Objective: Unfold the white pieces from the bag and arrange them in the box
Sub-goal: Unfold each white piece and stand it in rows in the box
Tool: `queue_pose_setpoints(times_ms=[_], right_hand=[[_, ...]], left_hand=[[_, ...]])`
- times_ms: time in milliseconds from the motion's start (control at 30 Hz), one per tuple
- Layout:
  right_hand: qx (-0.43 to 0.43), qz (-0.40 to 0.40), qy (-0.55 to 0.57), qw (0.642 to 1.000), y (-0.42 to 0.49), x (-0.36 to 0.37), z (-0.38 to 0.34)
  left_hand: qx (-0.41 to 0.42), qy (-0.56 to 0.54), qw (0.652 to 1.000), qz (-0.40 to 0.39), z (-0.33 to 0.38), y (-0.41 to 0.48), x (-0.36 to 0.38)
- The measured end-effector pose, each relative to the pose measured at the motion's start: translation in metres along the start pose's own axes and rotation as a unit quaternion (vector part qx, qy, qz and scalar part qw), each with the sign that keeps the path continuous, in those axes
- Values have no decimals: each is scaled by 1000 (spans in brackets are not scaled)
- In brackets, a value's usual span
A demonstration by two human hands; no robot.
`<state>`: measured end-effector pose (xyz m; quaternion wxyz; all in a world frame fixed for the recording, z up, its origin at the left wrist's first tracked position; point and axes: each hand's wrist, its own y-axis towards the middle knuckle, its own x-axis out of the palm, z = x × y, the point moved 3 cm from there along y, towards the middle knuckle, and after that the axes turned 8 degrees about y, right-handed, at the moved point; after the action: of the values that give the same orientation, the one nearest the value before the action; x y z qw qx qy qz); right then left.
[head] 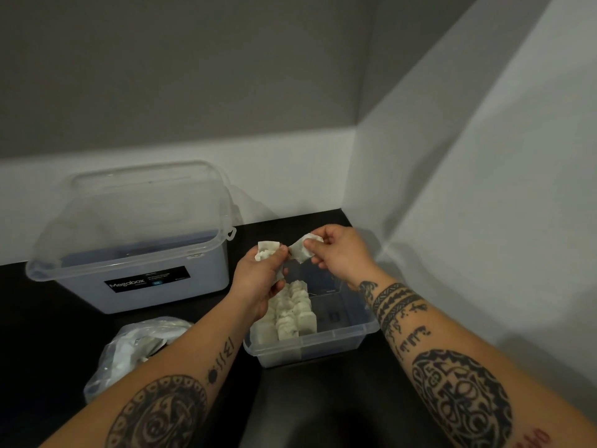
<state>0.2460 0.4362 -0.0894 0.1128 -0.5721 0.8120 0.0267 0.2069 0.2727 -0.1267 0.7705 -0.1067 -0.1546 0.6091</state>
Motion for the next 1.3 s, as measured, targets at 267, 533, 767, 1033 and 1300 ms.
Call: queue_pose_setpoints(times_ms=[267, 533, 767, 1033, 1300], right_hand=[[-24, -94, -110, 989, -2, -1, -5], [36, -103, -9, 994, -4, -4, 11], [116, -162, -116, 973, -9, 0, 38], [232, -242, -347, 876, -18, 19, 67], [326, -193, -296, 877, -6, 33, 97]], left_hand=[[46, 59, 993, -94, 8, -6, 7], [61, 92, 993, -49, 2, 1, 0], [82, 52, 994, 42, 0, 8, -5], [83, 56, 993, 64, 2, 10, -7], [82, 56, 993, 65, 2, 9, -5]])
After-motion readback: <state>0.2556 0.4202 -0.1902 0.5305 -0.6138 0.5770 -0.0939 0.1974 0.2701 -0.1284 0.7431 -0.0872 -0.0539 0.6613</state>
